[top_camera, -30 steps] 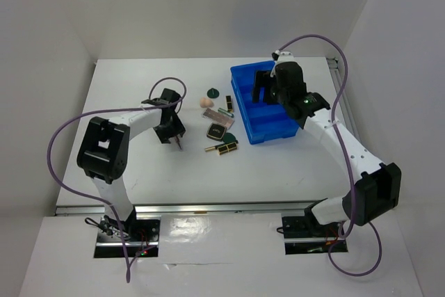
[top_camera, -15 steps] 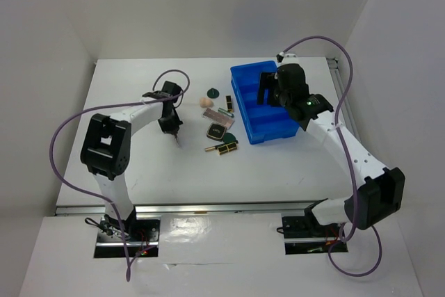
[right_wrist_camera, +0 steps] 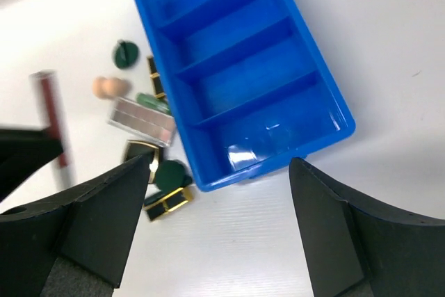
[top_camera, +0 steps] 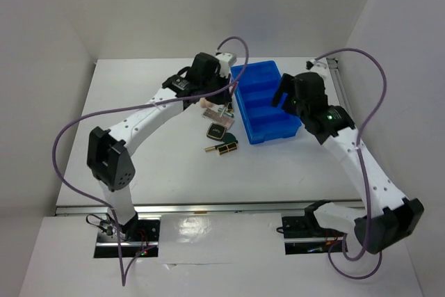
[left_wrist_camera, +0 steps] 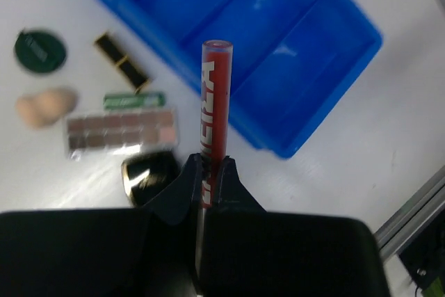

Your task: Organize the makeup

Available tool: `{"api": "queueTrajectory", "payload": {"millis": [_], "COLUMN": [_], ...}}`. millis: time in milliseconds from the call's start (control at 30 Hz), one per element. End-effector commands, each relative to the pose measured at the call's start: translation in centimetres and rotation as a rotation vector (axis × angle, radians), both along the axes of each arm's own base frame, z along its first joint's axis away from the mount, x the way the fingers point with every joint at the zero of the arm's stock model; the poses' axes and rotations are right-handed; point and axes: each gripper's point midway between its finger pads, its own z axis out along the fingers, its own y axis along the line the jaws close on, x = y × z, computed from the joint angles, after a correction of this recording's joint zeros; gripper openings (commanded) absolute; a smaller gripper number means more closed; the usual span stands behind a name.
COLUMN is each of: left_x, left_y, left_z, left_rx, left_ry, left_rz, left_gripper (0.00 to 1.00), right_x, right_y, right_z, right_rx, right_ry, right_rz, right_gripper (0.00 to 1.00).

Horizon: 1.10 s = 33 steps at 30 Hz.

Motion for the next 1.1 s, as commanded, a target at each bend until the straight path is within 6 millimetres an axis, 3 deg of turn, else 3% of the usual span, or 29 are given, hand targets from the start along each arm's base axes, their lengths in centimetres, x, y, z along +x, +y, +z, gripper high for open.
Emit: {"api": "queueTrajectory", "payload": {"millis": [0,67,100,167,200,233,267,433,467,667,733,767,800,1033,1067], "left_x": [1.9,2.4,3.7,4.4,5.1,5.8,6.6,7.9,8.0,9.3,9.0,9.0,9.3,9.7,9.8], "left_y": [-4.3,-6.3,-7.4,-8.5,-9.3,-9.7,-10.1,-12.5,-13.2,-16.0,-17.0,-17.7,-17.6,-18.4,-18.5], "left_z": [-0.1,-0.4,-0.7,-1.4,-0.4,-1.8,-1.5,-0.7,-1.4,-0.6,-0.8,-1.9,-1.7,-5.7,-5.4], "left_rx": [-0.004,-0.026,-0.032,-0.041,-0.063,-0.051,-0.058,-0.072,-0.065,-0.092,-0.103,-0.087,-0.078,-0.066,-0.073], "left_ry": [-0.049,-0.046,-0.059,-0.064,-0.096,-0.096,-0.125,-0.255,-0.266,-0.347,-0.363,-0.366,-0.386,-0.367,-0.379], "left_rz": [-0.197,-0.252,-0.27,-0.313,-0.32,-0.329,-0.321,-0.35,-0.358,-0.354,-0.366,-0.371,-0.363,-0.354,-0.353], "left_gripper": [0.0,0.0,0.0,0.0,0.0,0.0,0.0,0.0,0.0,0.0,0.0,0.0,0.0,0.0,0.0], "right_x": [-2.5,-3.8,-4.1,-5.4,-5.7,-6.1,-6.5,-8.2,-8.5,-8.8,-8.8,-9.0,-9.1,-9.6,-9.6], "right_y": [-2.2,-2.8,-3.0,-3.7,-3.8,-4.2,-4.5,-6.2,-6.3,-6.0,-6.0,-5.8,-5.8,-6.8,-7.1], "right_z": [2.9,3.4,3.4,3.5,3.6,3.5,3.5,2.9,2.9,2.6,2.2,1.9,1.8,2.0,2.1], "right_rx": [0.1,0.148,0.158,0.176,0.188,0.188,0.183,0.175,0.175,0.197,0.187,0.198,0.193,0.18,0.174], "right_ry": [-0.09,-0.119,-0.126,-0.126,-0.128,-0.121,-0.123,-0.1,-0.1,-0.086,-0.069,-0.057,-0.049,-0.066,-0.071], "right_rz": [-0.116,-0.15,-0.164,-0.193,-0.199,-0.216,-0.223,-0.307,-0.307,-0.298,-0.299,-0.297,-0.298,-0.338,-0.348], "right_gripper": [0.89,0.89,0.91,0.93,0.94,0.94,0.95,0.97,0.97,0.98,0.98,0.98,0.98,0.99,0.99]}}
